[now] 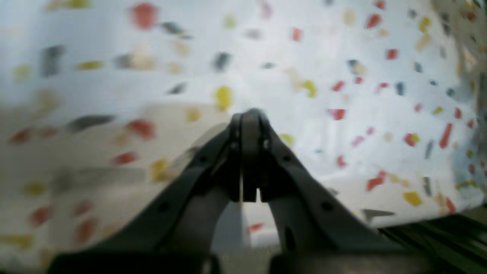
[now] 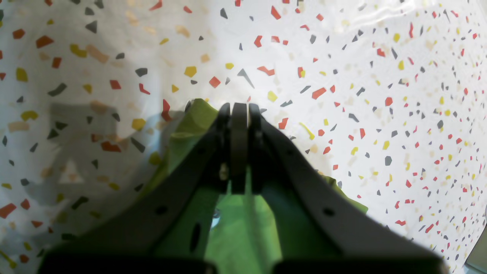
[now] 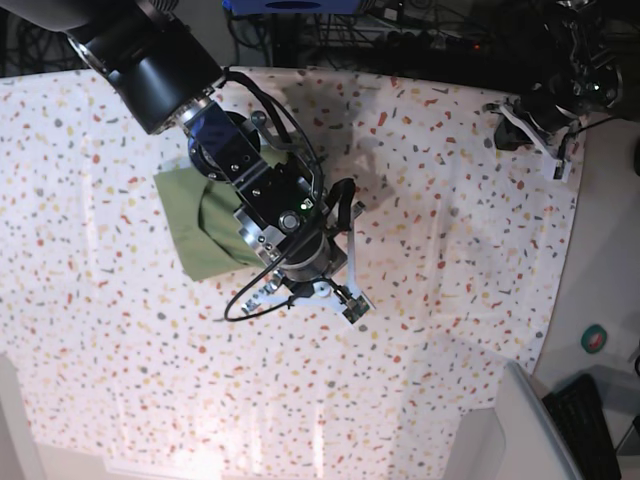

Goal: Layout the t-shirt on the table in an organized manner, then fold the t-shirt properly
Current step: 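Push and flatten the green bundle with the left gripper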

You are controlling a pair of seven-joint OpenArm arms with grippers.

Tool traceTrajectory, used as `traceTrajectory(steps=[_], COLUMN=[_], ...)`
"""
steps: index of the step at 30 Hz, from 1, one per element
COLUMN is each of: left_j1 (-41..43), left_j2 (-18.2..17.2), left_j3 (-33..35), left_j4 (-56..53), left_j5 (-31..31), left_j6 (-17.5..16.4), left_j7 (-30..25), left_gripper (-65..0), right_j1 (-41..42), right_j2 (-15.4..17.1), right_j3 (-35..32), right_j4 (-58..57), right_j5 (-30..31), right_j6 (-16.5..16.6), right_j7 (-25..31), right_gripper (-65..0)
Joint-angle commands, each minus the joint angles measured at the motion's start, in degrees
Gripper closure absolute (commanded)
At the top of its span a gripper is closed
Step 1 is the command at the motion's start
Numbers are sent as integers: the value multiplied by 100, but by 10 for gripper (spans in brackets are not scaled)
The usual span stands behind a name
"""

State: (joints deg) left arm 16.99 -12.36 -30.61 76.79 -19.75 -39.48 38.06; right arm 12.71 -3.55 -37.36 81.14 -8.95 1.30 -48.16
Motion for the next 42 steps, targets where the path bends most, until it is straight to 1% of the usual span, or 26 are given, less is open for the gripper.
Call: traceTrajectory(steps=[1, 5, 11, 12, 14, 16, 18, 19, 22, 26, 31, 35, 38, 42], left_j1=[-25, -359, -1018, -1115, -1273, -1343, -1335, -1326, -1326, -1299, -1203, -1229, -1255, -1273], left_j2=[18, 361, 845, 889, 906, 906, 898, 889, 880, 889, 889, 889, 889, 871], left_j3=[112, 613, 1641, 1800, 2204, 2626, 3101, 3276, 3646, 3769, 3725, 3707, 3707, 3698], left_j4=[88, 35, -343, -440, -677, -844, -1003, -1073, -1363, -1530, -1319, -1319, -1319, -1310], left_j5=[-78, -34, -34, -34, -34, -34, -34, -34, -34, -34, -43, -60, -78, -87], left_j6=[-52, -52, -52, 85, 392, 551, 630, 656, 665, 683, 683, 691, 691, 691], left_j7=[-110, -110, -118, -118, -127, -321, -725, -839, -971, -980, -971, -971, -945, -945], left_gripper=[0, 0, 0, 0, 0, 0, 0, 0, 0, 0, 0, 0, 0, 0], right_j1=[140, 114, 105, 105, 105, 105, 131, 131, 193, 298, 342, 316, 298, 237], right_j2=[-62, -71, -71, -71, -71, -71, -71, -71, -71, -71, -89, -89, -273, -335], right_j3=[13, 13, 22, 22, 22, 22, 22, 22, 22, 31, 365, 347, 374, 347], right_j4=[13, -172, -172, -163, -145, -136, -136, -136, -136, -172, -180, -347, -646, -708], right_j5=[-24, -24, -24, -24, -24, -24, -24, -24, -24, -24, -6, 3, 3, 12], right_j6=[-11, -11, -11, -11, -11, -11, -11, -11, -20, -20, -20, -20, -20, -11], right_j7=[82, 126, 126, 126, 126, 126, 126, 126, 144, 144, 249, 328, 337, 346], right_gripper=[0, 0, 0, 0, 0, 0, 0, 0, 0, 0, 0, 0, 0, 0])
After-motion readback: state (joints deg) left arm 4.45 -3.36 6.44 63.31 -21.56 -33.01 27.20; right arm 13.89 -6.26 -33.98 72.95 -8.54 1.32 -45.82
